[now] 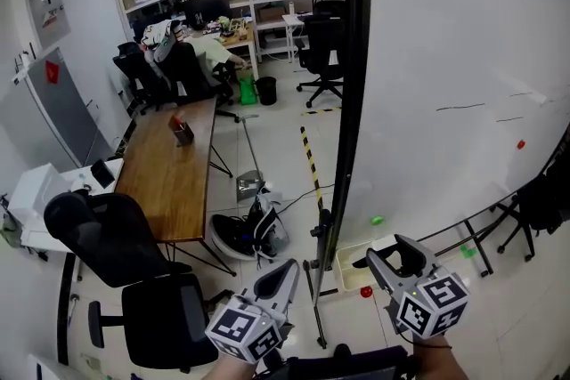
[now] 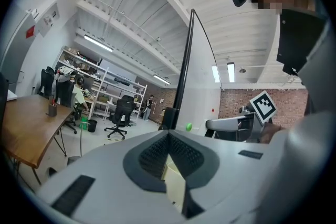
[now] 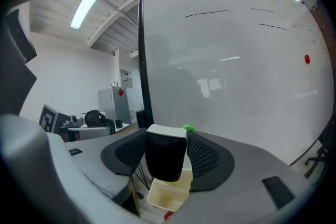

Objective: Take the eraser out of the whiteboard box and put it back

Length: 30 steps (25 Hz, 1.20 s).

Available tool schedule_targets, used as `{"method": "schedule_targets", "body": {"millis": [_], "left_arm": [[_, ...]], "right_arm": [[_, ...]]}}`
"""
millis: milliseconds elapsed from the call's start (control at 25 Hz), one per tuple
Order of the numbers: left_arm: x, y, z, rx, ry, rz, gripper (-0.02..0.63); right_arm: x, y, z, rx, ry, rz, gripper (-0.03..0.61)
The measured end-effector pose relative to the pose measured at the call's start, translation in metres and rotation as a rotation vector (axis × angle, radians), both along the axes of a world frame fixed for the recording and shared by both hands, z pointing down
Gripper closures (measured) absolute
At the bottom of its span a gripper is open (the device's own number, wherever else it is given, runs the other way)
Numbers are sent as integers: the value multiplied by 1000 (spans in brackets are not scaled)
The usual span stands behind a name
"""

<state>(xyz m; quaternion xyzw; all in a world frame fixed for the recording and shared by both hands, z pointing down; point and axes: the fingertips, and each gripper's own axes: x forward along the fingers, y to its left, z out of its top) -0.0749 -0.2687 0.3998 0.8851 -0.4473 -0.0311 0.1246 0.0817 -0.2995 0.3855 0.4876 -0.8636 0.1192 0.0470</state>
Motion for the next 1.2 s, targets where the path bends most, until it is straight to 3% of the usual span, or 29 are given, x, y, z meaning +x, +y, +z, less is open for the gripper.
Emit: {"method": "schedule_targets", "body": {"millis": [440, 720, 920, 1200], "left_arm": [[42, 44, -22, 15, -26, -136, 588], [7, 79, -32, 52, -26, -149, 588], [-37, 111, -39, 71, -16, -114, 588], [-71, 135, -37, 63, 16, -54, 588]], "right_arm": [[42, 28, -16, 5, -34, -147, 301], [20, 62, -27, 18, -40, -114, 301], [-19, 97, -34, 25, -36, -71, 301], [-44, 126, -40, 30, -39, 12, 301]]}}
